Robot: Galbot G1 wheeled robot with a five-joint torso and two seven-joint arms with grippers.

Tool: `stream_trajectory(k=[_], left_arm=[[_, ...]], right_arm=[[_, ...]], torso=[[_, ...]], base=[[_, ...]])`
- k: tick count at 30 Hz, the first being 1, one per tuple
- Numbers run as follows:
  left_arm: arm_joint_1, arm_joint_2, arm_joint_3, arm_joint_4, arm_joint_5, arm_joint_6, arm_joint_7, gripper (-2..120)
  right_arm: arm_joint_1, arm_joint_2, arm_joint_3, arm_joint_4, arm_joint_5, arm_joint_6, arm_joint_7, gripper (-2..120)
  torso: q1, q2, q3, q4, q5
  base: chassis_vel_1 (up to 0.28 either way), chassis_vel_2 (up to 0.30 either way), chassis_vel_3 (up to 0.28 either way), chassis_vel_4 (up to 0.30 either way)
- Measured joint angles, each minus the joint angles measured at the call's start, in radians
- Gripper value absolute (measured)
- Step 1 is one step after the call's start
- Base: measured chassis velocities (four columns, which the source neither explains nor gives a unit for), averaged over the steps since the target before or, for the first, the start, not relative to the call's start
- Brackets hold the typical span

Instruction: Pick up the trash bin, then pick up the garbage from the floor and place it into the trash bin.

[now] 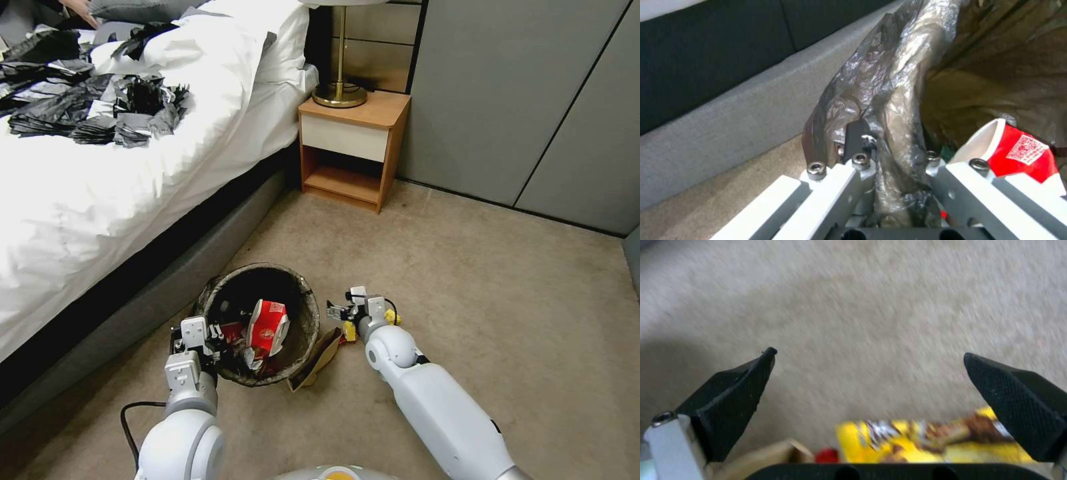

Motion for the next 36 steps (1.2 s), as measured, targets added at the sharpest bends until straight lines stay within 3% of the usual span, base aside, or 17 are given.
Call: stream_trajectory(k=[20,36], left_arm=[[0.006,-0.001,0.004,-0.005,0.003,-0.001,0.0,1],[0.013,0.0,0.004,-0.008,0.006,-0.005,0.0,1]], right_arm=[[-0.051,-0.007,0.077,-0.128,-0.123,0.093,-0.051,100],[-0.033,0.015,0.093,-0.195,-0.14,0.13,-0.071,100]], torso=[[0.0,0.0,0.0,0.0,0.0],[0.0,0.0,0.0,0.0,-0.0001]], base=[[0.0,0.0,0.0,0.0],[0.0,0.0,0.0,0.0]])
